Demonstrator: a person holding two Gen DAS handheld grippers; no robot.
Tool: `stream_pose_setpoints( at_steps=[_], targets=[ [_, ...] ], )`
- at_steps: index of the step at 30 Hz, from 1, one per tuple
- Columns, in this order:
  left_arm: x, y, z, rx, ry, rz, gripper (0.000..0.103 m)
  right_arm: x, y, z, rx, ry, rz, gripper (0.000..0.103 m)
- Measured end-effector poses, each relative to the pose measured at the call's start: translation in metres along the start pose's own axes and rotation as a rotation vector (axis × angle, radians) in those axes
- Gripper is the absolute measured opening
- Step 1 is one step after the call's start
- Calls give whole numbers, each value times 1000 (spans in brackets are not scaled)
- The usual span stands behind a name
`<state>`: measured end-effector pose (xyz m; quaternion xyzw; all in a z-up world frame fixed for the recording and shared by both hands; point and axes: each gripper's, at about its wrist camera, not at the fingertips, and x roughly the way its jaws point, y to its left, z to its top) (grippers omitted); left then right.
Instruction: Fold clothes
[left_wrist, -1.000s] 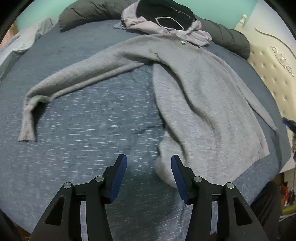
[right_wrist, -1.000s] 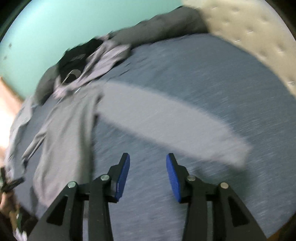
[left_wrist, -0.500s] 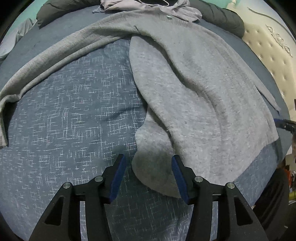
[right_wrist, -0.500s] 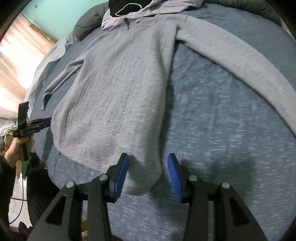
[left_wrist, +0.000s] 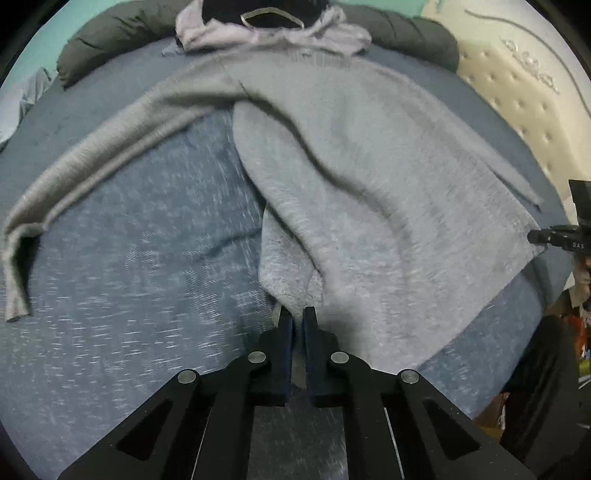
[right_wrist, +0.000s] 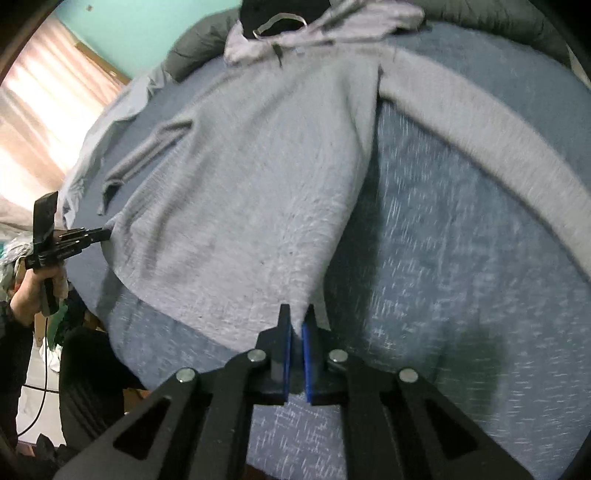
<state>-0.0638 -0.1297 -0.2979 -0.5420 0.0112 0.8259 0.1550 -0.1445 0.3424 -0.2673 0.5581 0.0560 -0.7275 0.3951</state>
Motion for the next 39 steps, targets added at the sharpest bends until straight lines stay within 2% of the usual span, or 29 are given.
stream_pose_setpoints(
  at_steps=[5, 7, 12, 16, 19, 21, 23, 32, 39],
  targets=[
    [-52, 10, -4, 6, -39, 23, 5, -41, -1, 5, -15, -46, -8, 4],
    [-70, 14, -8, -13, -47, -3, 5, -56, -2, 3, -13, -66, -2, 4],
    [-94, 10, -24, -36, -45, -82, 5, -59, 5, -11, -35, -52, -23, 4],
    [-67, 7, -32, -48, 23, -78, 8, -40, 6, -20, -35, -22, -23, 4],
    [-45, 7, -36, -52, 67, -36, 13, -24, 12, -25, -47, 1, -32, 4],
    [-37, 3, -40, -40, 80, -20, 21, -16, 15, -29, -53, 17, -39, 4],
    [-31, -3, -42, -22, 85, -20, 42, -11, 14, -30, -54, 30, -47, 4],
    [0, -29, -47, 60, 102, -20, 46, -6, 6, -33, -16, 41, -62, 5],
    [34, -32, -31, 0, 120, -60, 47, -5, 4, -36, 2, 52, -72, 7]
  ],
)
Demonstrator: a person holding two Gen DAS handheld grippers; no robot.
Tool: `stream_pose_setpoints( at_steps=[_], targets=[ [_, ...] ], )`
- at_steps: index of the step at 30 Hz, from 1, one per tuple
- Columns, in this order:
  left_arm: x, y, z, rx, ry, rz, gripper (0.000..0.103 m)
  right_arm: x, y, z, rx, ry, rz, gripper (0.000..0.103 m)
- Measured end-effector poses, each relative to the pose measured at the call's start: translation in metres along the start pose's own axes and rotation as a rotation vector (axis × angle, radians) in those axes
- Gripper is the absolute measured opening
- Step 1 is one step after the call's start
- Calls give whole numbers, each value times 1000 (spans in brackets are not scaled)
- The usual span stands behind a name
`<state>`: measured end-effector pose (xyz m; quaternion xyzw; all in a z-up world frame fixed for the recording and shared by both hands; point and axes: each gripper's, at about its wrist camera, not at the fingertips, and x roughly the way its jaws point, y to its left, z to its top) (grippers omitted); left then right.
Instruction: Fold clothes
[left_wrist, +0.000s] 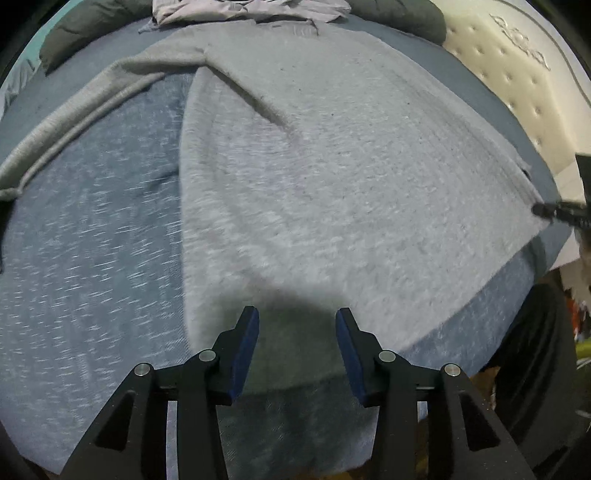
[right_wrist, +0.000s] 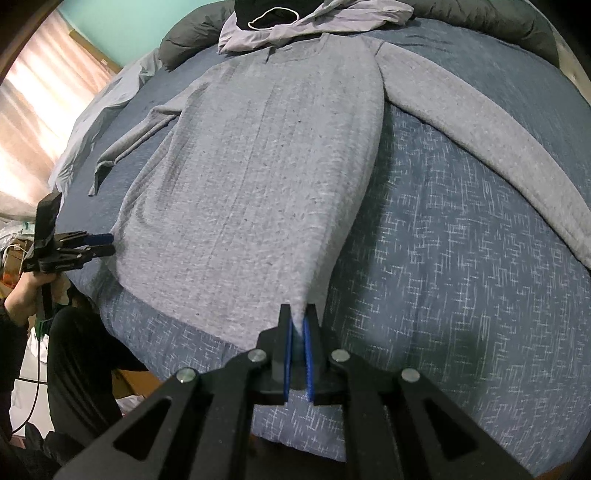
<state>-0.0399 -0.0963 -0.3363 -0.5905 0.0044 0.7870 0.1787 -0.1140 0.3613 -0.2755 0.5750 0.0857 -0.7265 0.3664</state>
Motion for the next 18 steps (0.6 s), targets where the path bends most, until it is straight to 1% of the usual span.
stream_pose_setpoints(
  at_steps=[3, 4, 5, 6, 7, 8, 11, 12, 14, 16, 18],
  targets=[
    [10, 1, 2, -33, 6, -5, 47, 0, 4, 0, -10, 1, 0, 7],
    [12, 3, 2, -40, 6, -4, 44, 0, 6, 0, -14, 1, -1, 7],
    [14, 5, 3, -47, 6, -4, 30, 0, 7, 0, -17, 2, -1, 7],
    [16, 7, 3, -52, 5, -1, 23, 0, 8, 0, -20, 2, -1, 7],
    [15, 8, 3, -49, -2, 7, 11, 0, 10, 0, -24, 2, -1, 7],
    [13, 9, 3, -46, -8, 3, 6, 0, 11, 0, -27, 3, -1, 7],
    [-6, 13, 0, -39, -45, -20, 3, -2, 15, 0, -39, -1, -1, 8],
    [-12, 22, -4, -59, -55, -20, 3, -2, 17, 0, -44, -2, -1, 9],
    [-26, 41, -10, -100, -74, -21, 3, -4, 17, -1, -38, -4, -5, 14],
    [-39, 59, -17, -140, -93, -22, 3, -6, 17, -1, -33, -7, -5, 22],
    [-52, 77, -24, -180, -113, -23, 3, -7, 17, -2, -30, -5, -11, 27]
  ],
)
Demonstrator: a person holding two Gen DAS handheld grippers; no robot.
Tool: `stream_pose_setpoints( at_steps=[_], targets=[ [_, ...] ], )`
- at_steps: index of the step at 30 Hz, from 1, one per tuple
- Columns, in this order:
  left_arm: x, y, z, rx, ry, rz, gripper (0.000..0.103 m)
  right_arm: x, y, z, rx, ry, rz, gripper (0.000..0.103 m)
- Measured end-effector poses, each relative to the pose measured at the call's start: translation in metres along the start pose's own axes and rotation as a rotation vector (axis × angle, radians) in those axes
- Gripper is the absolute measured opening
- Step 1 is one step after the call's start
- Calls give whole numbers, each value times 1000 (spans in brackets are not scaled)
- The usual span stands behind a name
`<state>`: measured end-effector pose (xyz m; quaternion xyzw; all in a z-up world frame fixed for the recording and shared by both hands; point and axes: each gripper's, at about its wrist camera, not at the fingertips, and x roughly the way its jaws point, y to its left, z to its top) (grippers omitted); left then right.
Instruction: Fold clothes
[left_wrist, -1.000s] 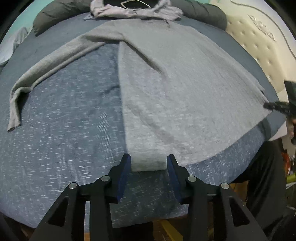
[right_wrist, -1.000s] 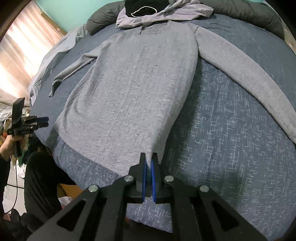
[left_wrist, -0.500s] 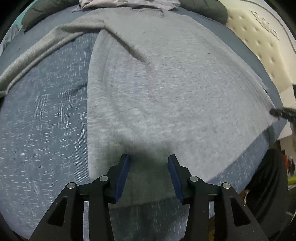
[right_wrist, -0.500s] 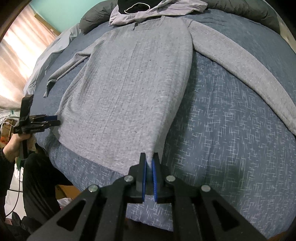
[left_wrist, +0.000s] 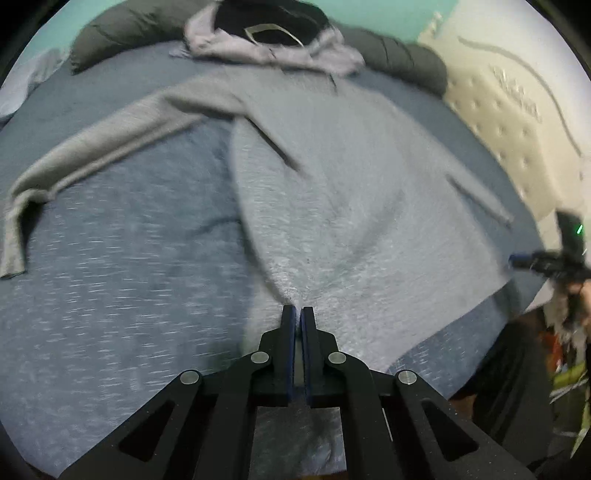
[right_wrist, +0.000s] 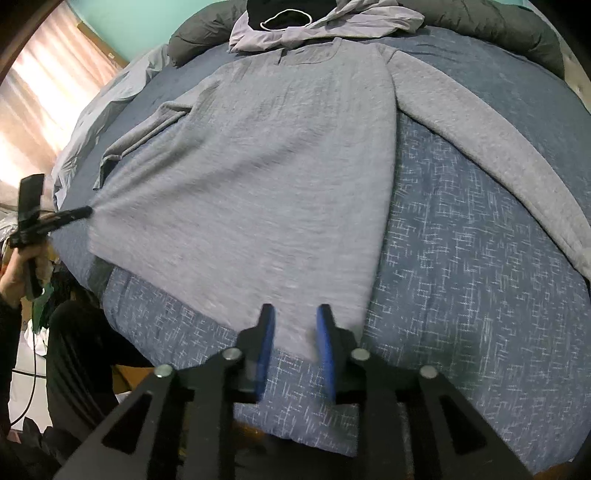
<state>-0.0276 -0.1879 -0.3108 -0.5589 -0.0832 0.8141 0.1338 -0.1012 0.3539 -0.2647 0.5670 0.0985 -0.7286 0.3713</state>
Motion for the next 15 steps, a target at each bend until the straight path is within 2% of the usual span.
stream_pose_setpoints(
  at_steps=[9, 12, 15],
  targets=[
    [-61, 81, -9, -172, -85, -2, 0, 15, 5, 2, 38, 35, -20, 32],
    [-52, 79, -16, -142, -73, -5, 0, 21, 5, 4, 31, 48, -52, 33],
    [-43, 74, -22, -110, -60, -11, 1, 26, -4, 4, 65, 63, -84, 42]
  ],
)
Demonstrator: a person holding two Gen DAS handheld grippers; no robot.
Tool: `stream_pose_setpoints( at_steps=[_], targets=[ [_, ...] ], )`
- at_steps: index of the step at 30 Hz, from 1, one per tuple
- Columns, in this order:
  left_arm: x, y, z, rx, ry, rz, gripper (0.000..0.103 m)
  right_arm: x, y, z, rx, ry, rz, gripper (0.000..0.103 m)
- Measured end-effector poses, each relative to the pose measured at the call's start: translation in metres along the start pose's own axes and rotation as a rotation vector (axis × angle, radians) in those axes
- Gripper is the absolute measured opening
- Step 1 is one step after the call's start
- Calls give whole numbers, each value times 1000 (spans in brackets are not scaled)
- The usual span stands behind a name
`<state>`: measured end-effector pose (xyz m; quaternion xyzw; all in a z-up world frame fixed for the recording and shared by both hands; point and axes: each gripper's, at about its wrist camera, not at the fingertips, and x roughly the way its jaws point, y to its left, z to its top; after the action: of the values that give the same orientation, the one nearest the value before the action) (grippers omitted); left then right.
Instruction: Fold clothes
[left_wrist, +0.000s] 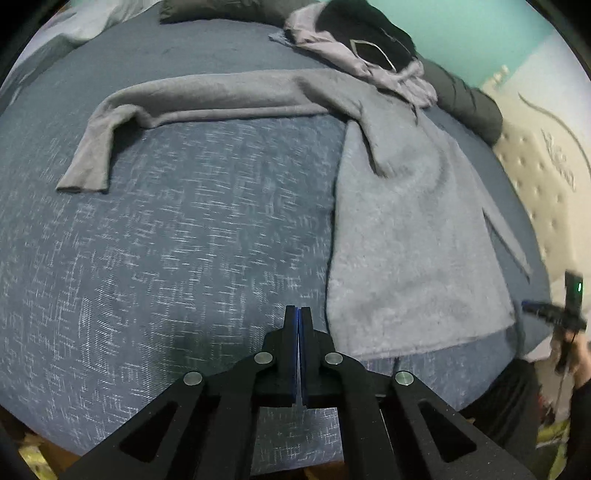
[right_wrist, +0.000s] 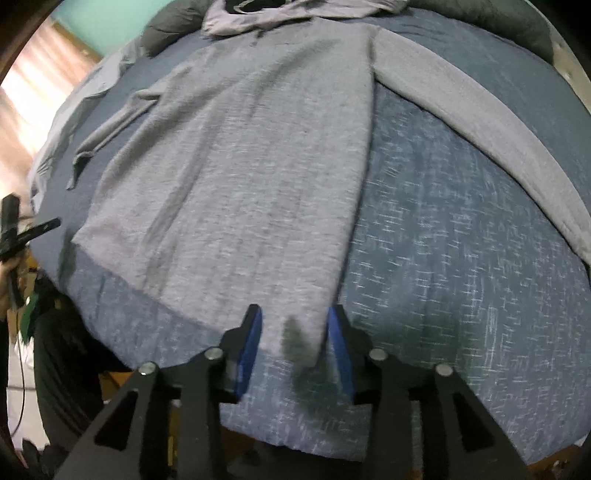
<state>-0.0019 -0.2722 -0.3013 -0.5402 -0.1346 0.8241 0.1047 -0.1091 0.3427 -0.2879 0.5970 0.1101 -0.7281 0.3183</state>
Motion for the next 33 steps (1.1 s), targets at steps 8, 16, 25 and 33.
stream_pose_setpoints(
  at_steps=[8, 16, 25, 33],
  targets=[
    [31, -34, 6, 85, 71, -21, 45, 17, -19, 2, 116, 36, 33, 49],
    [67, -44, 8, 105, 143, -7, 45, 39, -15, 0, 130, 96, 67, 49],
    [71, -62, 2, 182, 170, -12, 7, 16, -12, -7, 97, 37, 89, 4],
    [19, -81, -7, 231, 138, -77, 5, -62, -21, -11, 31, -58, 65, 3]
  ],
)
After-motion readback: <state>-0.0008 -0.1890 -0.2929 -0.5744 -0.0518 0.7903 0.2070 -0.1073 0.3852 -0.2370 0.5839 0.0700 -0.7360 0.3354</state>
